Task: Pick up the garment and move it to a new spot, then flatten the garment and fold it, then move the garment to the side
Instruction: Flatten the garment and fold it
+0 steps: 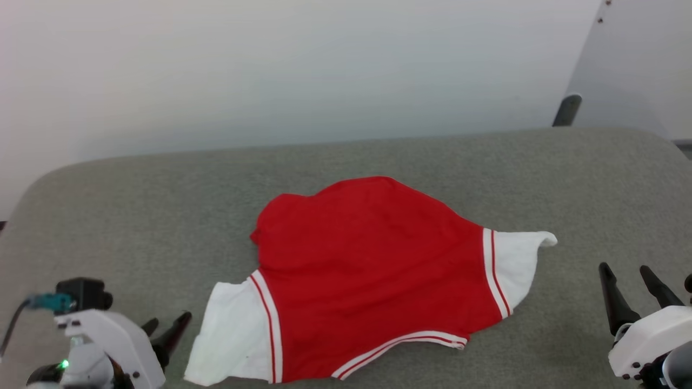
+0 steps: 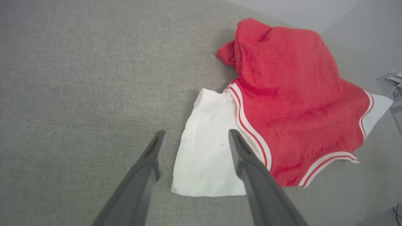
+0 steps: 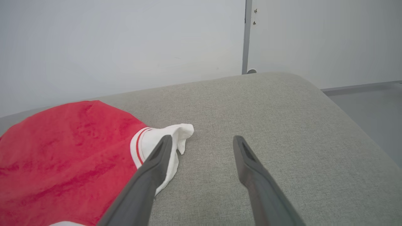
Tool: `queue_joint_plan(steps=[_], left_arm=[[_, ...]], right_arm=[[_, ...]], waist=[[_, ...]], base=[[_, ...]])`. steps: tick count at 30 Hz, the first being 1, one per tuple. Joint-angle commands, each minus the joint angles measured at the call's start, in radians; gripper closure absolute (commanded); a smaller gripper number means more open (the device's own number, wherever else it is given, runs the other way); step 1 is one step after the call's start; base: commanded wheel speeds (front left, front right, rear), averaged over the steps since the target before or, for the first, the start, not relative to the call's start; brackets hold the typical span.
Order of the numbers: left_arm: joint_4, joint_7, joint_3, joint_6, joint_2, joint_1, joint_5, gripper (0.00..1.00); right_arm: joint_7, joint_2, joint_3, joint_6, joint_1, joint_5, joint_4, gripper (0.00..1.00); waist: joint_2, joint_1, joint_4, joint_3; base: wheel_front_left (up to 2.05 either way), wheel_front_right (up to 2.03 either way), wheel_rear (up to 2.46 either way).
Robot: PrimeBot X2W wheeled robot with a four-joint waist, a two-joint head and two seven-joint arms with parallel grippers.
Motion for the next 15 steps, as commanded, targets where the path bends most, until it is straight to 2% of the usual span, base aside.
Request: queue_joint_plan(steps=[1,8,15], left_arm=[[0.008,0.043,-0.005,0.017,0.008,-0.022,-0.016,0.00],[0.058,0.237,-0.041,0.075,0.039,-0.072,-0.044,0.00],[0.104,0.360,-0.094,0.114,0.064,-0.105,-0.024,0.00]], right_arm=[[0.001,0.007,-0.001,-0.001,0.013,-0.006,-0.011,0.00],[0.007,0.020,-0.011,-0.001,0.009,-0.007,-0.027,0.00],[0.012,0.024,-0.013,-0.001,-0.003,-0.010,-0.033,0.00]], waist=[[0.0000,0.0000,-0.022,0.019],[0.0000,0.0000,-0.052,0.055],[0.0000,0.0000,-0.063,0.081]], base=[[0.00,0.00,0.00],[0.00,0.00,0.00],[0.00,0.00,0.00]])
